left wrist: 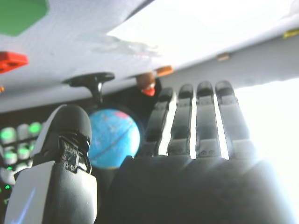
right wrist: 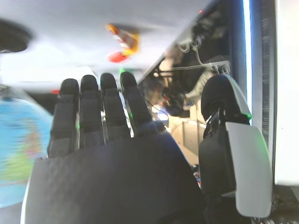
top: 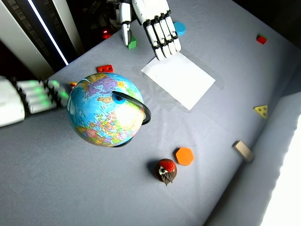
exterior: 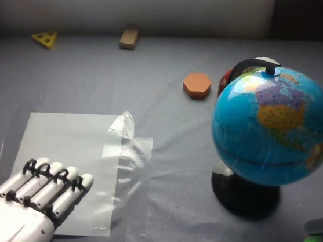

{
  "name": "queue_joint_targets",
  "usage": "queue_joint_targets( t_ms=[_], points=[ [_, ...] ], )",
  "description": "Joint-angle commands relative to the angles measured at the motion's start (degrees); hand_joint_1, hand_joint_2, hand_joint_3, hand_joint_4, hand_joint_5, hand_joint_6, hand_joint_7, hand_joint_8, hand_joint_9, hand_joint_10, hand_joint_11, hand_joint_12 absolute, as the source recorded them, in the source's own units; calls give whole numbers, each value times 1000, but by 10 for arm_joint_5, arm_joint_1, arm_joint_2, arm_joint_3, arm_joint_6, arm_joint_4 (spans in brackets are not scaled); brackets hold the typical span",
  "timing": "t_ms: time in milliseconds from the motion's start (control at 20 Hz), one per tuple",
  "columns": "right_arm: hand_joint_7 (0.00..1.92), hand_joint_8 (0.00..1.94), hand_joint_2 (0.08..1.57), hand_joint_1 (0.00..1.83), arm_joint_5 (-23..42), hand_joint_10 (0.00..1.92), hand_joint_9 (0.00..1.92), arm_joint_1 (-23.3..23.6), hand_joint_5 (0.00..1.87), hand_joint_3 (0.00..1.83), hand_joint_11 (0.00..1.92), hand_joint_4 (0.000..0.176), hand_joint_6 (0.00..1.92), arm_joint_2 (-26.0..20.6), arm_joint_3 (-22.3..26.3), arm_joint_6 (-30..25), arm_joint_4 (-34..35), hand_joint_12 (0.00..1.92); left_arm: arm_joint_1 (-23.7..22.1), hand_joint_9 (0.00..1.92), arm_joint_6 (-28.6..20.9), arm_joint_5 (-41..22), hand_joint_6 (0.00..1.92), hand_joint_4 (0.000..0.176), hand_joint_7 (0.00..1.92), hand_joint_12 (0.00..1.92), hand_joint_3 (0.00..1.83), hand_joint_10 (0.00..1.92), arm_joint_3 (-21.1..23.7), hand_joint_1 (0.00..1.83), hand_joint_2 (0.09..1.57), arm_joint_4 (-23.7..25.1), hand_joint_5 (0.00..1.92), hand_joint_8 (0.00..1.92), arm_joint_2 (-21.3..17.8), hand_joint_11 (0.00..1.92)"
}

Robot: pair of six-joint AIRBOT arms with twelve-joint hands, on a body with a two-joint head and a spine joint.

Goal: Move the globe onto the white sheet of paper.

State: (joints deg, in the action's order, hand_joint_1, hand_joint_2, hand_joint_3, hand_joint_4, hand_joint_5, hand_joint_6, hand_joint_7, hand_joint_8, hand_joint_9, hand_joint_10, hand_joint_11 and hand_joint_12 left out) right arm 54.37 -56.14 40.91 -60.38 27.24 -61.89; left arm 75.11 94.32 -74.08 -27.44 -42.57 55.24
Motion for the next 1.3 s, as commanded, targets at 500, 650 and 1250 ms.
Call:
queue_joint_targets(
  t_ms=[500,650,1250],
  points=[
    [59,8,1108,0,13,11,42,39,79,0,0,0,11,69,-116,-22,49,0,-5,0,-38,-3,0,0,0,0,0,0,-49,0,1186,31,0,0,9,0],
    [57,6,1116,0,-21,11,43,85,80,0,0,0,10,89,-130,-76,3,0,-2,0,-44,4,0,0,0,0,0,0,-59,0,1185,32,0,0,10,0],
    [79,8,1113,0,-88,11,54,155,95,0,0,0,13,148,-165,-132,-72,0,16,0,-56,-8,0,0,0,0,0,0,-88,0,1176,65,0,0,33,0]
  ],
)
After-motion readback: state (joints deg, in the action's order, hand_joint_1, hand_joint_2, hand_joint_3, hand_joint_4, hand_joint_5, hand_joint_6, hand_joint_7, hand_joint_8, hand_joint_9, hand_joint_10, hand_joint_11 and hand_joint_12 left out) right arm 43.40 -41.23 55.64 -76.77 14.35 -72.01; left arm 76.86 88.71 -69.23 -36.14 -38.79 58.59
